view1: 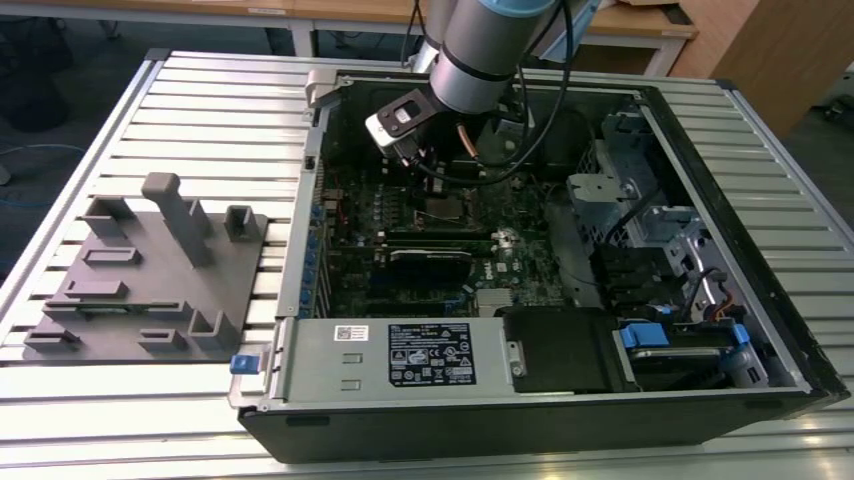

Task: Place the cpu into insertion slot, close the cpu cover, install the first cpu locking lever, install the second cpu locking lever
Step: 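Place the cpu into insertion slot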

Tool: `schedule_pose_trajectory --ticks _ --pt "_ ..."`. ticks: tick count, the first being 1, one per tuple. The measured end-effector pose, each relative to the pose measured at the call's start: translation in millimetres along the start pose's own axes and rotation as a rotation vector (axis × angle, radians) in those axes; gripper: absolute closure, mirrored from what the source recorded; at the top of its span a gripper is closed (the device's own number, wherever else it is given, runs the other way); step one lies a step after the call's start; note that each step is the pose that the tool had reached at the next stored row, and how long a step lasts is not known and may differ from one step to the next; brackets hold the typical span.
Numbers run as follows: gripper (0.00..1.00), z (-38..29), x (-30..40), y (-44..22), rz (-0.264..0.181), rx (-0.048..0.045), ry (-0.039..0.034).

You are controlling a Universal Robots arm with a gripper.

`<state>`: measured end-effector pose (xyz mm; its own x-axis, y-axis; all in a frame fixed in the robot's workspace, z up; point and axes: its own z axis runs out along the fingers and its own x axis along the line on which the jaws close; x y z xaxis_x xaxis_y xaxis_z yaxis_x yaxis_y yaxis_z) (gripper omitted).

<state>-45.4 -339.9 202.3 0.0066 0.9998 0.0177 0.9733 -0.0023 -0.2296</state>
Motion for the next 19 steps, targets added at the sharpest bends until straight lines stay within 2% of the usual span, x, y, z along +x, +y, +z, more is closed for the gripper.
schedule_pose_trajectory --ticks 19 --pt "0.9 0.0 0.0 0.0 0.0 0.0097 0.0"
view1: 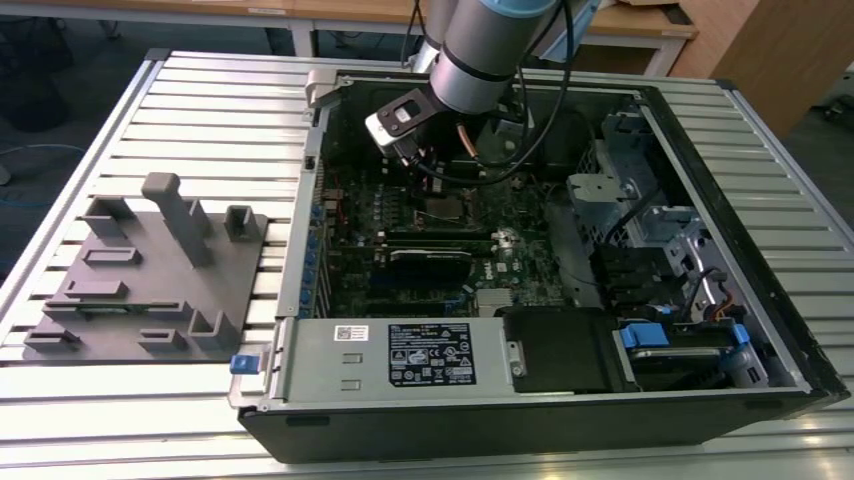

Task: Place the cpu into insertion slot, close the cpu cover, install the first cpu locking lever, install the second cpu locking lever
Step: 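Place the cpu into insertion slot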

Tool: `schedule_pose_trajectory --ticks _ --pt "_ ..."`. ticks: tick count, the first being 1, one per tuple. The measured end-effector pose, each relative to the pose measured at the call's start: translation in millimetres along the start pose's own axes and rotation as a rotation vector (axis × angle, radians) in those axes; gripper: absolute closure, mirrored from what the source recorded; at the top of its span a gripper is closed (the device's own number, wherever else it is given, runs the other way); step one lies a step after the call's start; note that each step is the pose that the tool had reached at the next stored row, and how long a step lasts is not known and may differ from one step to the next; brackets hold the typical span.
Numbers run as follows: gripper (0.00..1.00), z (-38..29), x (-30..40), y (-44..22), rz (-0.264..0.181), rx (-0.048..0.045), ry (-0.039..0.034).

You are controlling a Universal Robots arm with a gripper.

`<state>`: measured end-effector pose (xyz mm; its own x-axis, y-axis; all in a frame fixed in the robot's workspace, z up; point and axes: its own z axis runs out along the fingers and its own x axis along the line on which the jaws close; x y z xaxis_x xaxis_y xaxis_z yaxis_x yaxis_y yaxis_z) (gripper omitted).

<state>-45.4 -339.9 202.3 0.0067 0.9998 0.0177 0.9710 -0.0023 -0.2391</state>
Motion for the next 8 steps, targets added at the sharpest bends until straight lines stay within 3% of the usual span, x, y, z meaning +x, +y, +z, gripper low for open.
schedule_pose_trajectory --ticks 8 --pt "0.9 0.0 0.0 0.0 0.0 0.0041 0.0"
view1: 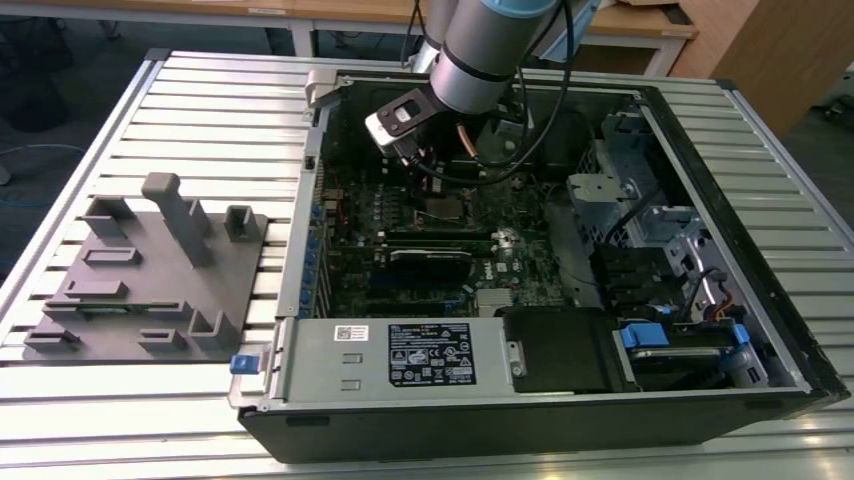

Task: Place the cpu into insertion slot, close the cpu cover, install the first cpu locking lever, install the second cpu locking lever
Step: 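Place the cpu into insertion slot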

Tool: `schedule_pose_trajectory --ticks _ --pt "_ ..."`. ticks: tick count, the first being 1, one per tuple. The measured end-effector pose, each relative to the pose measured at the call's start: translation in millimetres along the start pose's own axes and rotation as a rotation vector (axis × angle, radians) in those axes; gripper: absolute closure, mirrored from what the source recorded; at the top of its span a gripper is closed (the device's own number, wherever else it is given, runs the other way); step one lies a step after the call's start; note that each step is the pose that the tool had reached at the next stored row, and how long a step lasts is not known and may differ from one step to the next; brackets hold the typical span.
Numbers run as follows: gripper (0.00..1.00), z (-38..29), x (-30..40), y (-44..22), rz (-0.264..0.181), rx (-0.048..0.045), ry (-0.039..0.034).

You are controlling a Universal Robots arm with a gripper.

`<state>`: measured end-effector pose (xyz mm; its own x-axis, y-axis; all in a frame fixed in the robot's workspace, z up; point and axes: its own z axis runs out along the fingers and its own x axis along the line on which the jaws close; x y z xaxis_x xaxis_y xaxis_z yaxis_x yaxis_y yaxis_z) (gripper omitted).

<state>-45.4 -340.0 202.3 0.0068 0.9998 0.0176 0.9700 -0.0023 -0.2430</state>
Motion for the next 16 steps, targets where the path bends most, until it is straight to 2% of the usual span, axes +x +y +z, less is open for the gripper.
schedule_pose_trajectory --ticks 16 --pt "0.9 0.0 0.0 0.0 0.0 0.0082 0.0"
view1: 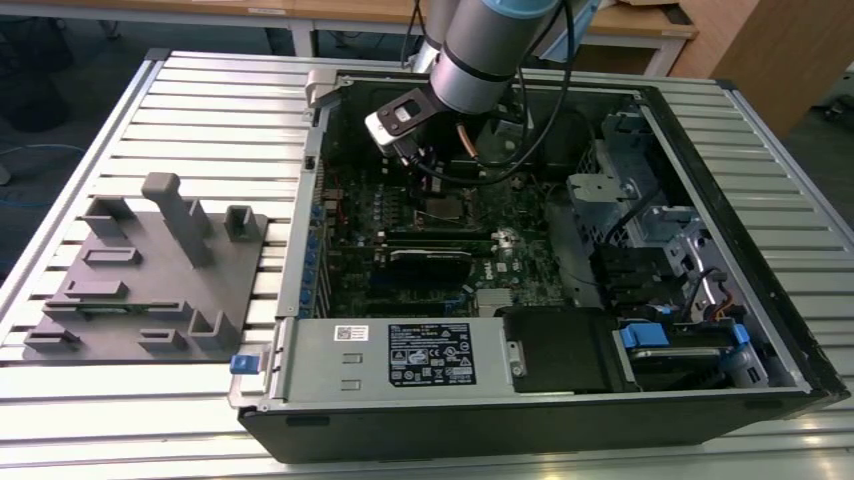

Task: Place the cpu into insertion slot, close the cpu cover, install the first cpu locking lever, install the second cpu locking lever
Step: 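Place the cpu into insertion slot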

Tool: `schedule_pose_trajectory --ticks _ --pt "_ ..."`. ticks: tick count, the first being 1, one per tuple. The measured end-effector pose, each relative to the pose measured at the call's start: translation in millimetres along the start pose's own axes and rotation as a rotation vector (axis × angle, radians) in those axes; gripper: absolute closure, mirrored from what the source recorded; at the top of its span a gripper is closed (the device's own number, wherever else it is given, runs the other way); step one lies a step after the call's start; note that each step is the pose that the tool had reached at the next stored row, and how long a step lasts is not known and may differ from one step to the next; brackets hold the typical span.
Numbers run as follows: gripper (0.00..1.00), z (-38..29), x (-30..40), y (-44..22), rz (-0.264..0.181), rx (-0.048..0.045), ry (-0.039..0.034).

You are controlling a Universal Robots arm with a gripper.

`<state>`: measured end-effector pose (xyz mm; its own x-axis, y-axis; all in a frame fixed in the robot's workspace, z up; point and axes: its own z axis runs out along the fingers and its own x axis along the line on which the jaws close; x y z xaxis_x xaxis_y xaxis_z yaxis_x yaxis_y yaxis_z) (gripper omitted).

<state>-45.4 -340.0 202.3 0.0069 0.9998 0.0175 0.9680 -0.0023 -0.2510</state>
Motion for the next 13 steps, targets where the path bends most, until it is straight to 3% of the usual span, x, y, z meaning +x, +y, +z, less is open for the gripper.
schedule_pose_trajectory --ticks 13 --pt "0.9 0.0 0.0 0.0 0.0 0.0067 0.0"
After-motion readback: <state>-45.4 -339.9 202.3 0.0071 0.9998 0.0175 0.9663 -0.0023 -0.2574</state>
